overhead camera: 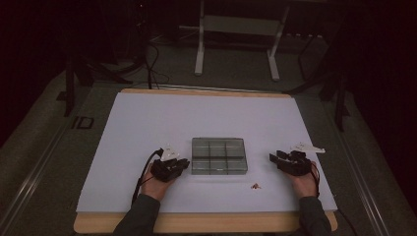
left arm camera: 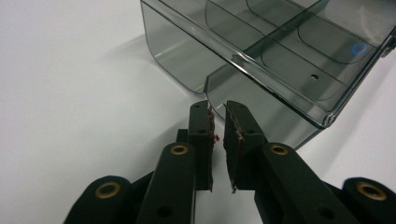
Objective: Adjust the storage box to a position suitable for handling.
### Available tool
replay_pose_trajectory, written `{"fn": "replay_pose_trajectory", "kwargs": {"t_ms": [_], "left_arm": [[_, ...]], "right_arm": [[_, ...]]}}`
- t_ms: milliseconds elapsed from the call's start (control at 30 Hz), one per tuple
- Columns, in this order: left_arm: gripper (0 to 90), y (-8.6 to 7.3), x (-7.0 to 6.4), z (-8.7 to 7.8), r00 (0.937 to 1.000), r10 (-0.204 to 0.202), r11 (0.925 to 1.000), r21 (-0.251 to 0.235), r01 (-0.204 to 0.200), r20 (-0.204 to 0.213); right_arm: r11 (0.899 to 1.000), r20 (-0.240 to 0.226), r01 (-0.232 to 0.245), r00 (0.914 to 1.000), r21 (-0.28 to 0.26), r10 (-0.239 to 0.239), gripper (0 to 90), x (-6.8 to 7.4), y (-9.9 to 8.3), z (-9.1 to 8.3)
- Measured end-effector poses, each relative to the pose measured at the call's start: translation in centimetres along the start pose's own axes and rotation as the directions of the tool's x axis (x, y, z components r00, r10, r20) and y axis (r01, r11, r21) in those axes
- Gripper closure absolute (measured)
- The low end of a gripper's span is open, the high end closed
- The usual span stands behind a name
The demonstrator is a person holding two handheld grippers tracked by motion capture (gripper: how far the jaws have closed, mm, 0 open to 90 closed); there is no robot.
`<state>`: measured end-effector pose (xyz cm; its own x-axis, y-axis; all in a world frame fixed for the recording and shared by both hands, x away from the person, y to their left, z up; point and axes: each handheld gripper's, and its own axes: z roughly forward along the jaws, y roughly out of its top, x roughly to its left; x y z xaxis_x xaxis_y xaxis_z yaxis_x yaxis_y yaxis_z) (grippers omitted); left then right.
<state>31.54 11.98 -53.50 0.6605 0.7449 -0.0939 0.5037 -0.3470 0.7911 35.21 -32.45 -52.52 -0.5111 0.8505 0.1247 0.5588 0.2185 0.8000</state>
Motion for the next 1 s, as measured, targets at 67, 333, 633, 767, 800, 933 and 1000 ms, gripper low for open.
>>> {"fn": "replay_pose_trajectory", "kwargs": {"t_ms": [67, 333, 633, 767, 800, 933, 1000], "left_arm": [[79.3, 0.0, 0.0, 0.0, 1.0000, -0.003, 1.0000, -0.002, 0.003, 0.002], [75.7, -0.1, 0.1, -0.2, 0.9999, -0.003, 0.9999, -0.014, 0.003, 0.013], [72.4, -0.2, 0.0, -0.3, 0.9997, -0.004, 0.9998, -0.018, 0.005, 0.023], [72.4, -0.2, 0.0, -0.3, 0.9996, 0.000, 0.9998, -0.017, 0.000, 0.027], [72.4, -0.3, 0.0, -0.3, 0.9996, -0.001, 0.9998, -0.018, 0.002, 0.029], [71.5, -0.3, 0.1, -0.2, 0.9994, -0.002, 0.9999, -0.015, 0.003, 0.036], [71.2, -0.3, 0.1, -0.2, 0.9994, -0.002, 0.9999, -0.014, 0.003, 0.035]], "right_arm": [[1.000, -0.007, 0.003, 1.0000, 0.001, -0.003, 58.1, 0.2, 0.1, 0.0], [0.999, -0.066, 0.038, 0.9971, 0.009, -0.038, 61.6, 1.8, 0.7, 0.1], [0.997, -0.120, 0.071, 0.9902, -0.010, -0.071, 67.9, 3.8, 1.6, -0.1], [0.997, -0.139, 0.073, 0.9874, -0.027, -0.076, 74.2, 4.4, 1.9, -0.2], [0.997, -0.142, 0.072, 0.9869, -0.030, -0.076, 75.6, 4.6, 2.0, -0.3], [0.997, -0.150, 0.056, 0.9868, -0.048, -0.063, 80.0, 4.9, 2.2, -0.4], [0.997, -0.154, 0.047, 0.9865, -0.054, -0.055, 82.6, 5.1, 2.4, -0.5]]}}
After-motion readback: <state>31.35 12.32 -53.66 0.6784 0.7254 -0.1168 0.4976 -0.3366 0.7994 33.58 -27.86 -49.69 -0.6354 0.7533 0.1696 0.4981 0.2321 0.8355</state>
